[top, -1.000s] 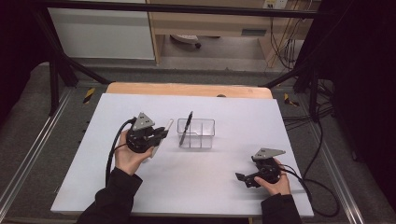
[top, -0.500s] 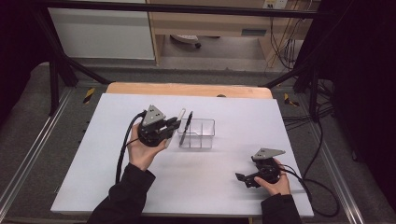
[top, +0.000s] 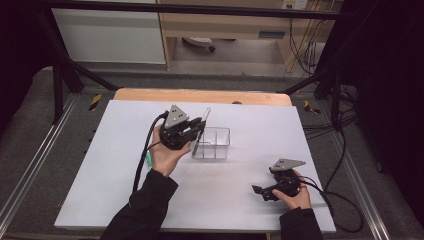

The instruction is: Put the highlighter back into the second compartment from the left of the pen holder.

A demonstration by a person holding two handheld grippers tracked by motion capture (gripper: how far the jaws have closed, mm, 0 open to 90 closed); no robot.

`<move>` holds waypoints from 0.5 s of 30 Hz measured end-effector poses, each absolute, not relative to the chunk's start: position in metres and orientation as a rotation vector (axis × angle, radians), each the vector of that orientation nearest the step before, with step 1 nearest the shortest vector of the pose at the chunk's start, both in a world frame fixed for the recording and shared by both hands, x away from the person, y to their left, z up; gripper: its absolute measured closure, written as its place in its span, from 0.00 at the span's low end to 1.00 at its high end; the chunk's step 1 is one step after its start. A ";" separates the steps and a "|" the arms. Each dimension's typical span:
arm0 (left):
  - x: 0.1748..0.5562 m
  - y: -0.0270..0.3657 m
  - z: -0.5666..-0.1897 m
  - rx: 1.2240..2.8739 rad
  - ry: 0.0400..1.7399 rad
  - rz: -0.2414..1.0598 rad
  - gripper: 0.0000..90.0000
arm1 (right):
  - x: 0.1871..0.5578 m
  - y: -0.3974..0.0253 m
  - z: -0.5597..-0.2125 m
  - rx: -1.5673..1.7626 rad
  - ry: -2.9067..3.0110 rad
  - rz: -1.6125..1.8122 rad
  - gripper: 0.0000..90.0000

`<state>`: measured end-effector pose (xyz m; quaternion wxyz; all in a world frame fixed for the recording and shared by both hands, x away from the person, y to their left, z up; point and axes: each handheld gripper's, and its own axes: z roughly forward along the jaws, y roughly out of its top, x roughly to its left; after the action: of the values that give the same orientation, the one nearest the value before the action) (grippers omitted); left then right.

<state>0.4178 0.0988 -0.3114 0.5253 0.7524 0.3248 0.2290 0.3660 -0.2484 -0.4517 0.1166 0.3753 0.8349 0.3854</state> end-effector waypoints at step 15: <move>0.441 0.074 -0.313 1.770 0.778 0.535 0.87 | 0.366 -0.248 -0.452 1.093 2.447 1.131 0.01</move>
<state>0.4410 0.0741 -0.3131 0.5379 0.7438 0.3270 0.2247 0.3662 -0.2484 -0.4521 0.1160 0.3732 0.8355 0.3862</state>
